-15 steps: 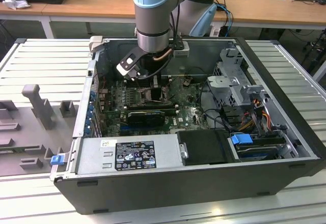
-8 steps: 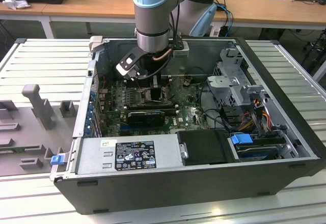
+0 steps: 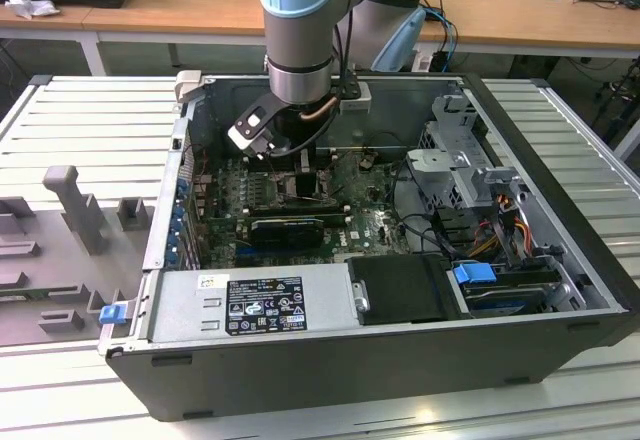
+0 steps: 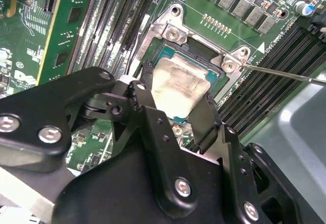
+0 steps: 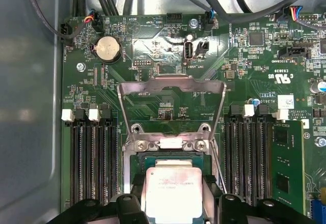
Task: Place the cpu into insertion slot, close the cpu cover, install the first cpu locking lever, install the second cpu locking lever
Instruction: 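Place the cpu into insertion slot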
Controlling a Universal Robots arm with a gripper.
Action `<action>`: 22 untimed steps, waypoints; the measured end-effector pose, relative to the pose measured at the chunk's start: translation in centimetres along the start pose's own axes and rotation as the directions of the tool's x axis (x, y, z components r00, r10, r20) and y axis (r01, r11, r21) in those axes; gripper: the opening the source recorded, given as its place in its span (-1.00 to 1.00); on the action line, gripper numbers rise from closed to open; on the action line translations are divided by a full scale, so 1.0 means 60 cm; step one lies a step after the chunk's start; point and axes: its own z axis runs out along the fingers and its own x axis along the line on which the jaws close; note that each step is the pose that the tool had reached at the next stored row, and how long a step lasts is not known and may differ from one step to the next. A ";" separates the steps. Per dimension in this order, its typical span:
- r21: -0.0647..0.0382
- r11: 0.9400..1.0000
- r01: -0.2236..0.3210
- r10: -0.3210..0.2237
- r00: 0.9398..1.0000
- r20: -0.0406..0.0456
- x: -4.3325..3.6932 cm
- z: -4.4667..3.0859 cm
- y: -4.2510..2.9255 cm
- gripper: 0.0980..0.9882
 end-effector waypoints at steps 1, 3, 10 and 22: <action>0.000 1.000 0.000 0.000 1.000 0.000 0.000 0.000 0.000 0.00; 0.000 1.000 0.000 0.000 1.000 0.001 0.000 0.000 0.000 0.15; 0.001 1.000 0.008 -0.008 1.000 -0.001 0.000 0.000 0.000 0.11; 0.001 1.000 0.023 -0.023 1.000 -0.002 -0.002 -0.001 -0.001 0.15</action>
